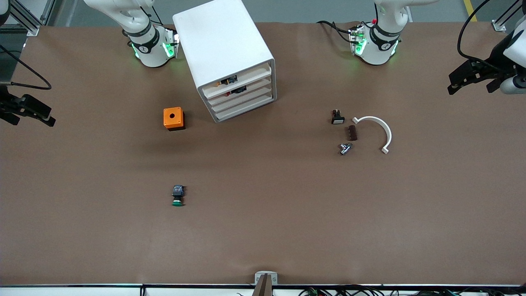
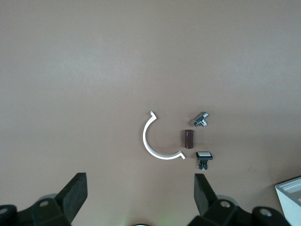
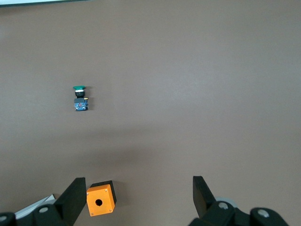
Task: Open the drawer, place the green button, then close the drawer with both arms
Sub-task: 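Move the right gripper toward the green button while the left gripper moves out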
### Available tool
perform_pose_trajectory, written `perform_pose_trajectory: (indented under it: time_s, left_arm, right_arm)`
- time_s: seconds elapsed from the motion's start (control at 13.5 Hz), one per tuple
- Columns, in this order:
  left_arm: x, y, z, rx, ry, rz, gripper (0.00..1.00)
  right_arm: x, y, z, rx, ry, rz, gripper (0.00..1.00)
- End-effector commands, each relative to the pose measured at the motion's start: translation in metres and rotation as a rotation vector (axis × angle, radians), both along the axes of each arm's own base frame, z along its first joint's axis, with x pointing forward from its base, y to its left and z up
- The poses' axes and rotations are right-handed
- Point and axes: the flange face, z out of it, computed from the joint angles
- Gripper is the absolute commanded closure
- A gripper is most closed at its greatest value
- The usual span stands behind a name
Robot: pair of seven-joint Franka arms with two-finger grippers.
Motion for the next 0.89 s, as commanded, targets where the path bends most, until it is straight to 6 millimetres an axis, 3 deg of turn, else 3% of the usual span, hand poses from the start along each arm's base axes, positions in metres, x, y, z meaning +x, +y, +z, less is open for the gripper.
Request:
perform_pose_trajectory:
  time_s: [0.0,0.3,0.52,0.82]
  left_arm:
    - [0.001,0.002,0.004,0.012,0.004,-0.006,0.0]
    - [0.011,-0.004,-0.01,-0.002,0.03,-0.016,0.0]
    - [0.046,-0.011,-0.021,-0.016,0.035,-0.037,0.0]
    - [0.076,-0.043,-0.075,-0.02,0.096,-0.091,0.0]
  right_arm:
    - [-0.006,0.0,0.006,0.011,0.0,0.001,0.0]
    - [-0.006,0.0,0.006,0.011,0.001,0.001,0.0]
    - [-0.006,0.0,0.005,0.011,0.003,0.001,0.0]
    - [-0.003,0.004,-0.001,0.012,0.015,0.007,0.0]
